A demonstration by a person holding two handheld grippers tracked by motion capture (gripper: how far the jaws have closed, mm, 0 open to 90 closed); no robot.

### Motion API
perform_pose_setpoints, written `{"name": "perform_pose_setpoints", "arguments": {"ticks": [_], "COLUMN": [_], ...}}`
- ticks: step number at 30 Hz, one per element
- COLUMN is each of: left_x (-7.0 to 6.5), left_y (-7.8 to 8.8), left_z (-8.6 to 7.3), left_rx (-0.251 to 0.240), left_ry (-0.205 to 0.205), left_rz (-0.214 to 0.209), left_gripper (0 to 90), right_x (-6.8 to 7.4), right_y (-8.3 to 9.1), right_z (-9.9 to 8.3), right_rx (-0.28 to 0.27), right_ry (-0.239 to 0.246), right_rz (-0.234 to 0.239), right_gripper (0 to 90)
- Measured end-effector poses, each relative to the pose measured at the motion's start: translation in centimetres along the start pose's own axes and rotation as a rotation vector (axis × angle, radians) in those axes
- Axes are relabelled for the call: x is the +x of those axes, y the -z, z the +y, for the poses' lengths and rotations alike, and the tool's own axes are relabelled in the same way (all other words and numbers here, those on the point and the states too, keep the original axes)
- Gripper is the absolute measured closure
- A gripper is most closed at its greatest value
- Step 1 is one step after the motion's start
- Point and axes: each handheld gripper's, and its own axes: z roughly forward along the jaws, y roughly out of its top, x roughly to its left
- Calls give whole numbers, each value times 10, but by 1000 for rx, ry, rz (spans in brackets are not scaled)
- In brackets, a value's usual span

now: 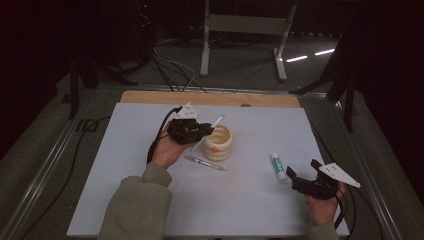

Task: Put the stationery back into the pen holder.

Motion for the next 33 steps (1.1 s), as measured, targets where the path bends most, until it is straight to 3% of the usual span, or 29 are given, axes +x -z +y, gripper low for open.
{"name": "perform_pose_setpoints", "arguments": {"ticks": [33], "left_x": [4], "left_y": [-11], "left_z": [24], "left_rx": [-15], "left_ry": [6], "left_rz": [30], "left_gripper": [792], "right_x": [0], "right_y": [0], "right_z": [0], "right_rx": [0], "right_ry": [2], "right_rz": [3], "right_gripper": [0]}}
